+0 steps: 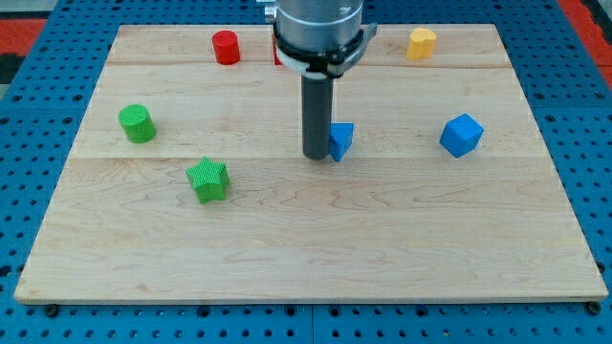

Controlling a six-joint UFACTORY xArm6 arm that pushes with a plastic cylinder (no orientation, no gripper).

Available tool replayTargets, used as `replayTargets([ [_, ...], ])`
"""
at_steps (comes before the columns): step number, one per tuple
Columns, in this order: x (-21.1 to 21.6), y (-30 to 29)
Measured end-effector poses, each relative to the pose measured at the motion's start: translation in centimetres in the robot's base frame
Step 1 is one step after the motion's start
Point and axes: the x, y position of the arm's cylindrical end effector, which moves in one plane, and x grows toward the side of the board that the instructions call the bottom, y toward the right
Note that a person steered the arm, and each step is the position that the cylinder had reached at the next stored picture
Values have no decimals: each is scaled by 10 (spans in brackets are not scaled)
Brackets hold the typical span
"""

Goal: Place the green star left of the blue triangle

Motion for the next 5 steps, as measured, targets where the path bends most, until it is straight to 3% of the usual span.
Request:
replayTargets([
  [1, 56, -17],
  [2, 76, -71],
  [4, 49, -154],
  [5, 47, -153],
])
